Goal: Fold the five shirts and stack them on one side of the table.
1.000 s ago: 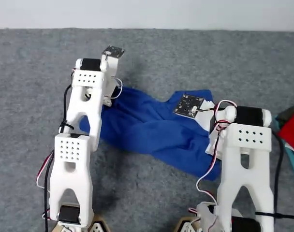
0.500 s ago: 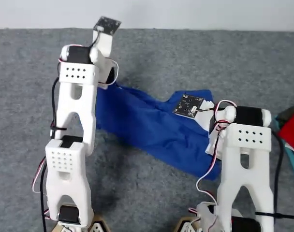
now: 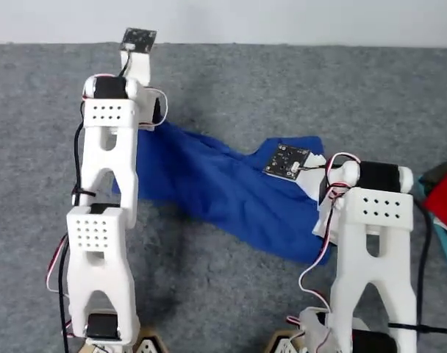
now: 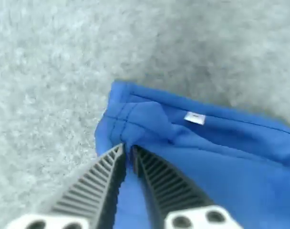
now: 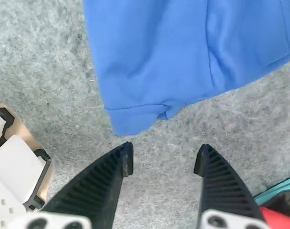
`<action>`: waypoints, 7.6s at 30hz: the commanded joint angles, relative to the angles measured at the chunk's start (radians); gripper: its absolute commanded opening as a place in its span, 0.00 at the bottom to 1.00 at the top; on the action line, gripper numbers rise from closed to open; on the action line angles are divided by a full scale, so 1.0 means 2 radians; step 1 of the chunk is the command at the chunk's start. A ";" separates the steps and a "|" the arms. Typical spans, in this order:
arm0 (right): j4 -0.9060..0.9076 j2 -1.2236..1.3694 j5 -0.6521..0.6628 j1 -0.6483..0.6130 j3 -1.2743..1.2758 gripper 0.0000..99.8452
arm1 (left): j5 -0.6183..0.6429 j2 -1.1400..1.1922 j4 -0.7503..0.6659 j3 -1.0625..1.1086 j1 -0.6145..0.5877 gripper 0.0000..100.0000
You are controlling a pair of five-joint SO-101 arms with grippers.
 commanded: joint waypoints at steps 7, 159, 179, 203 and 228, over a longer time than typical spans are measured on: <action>-0.026 -0.015 -0.054 -0.005 -0.008 0.22 | 0.014 0.008 0.052 -0.038 0.023 0.18; 0.043 0.132 0.052 -0.110 -0.012 0.24 | 0.042 -0.430 0.002 0.572 -0.015 0.14; -0.148 0.138 0.053 -0.069 0.122 0.27 | 0.042 -0.430 0.005 0.600 -0.014 0.14; -0.181 0.165 0.054 -0.038 0.122 0.01 | 0.046 -0.240 -0.105 0.567 -0.013 0.14; -0.125 0.165 0.062 -0.043 0.098 0.01 | 0.094 -0.138 -0.130 0.425 -0.028 0.14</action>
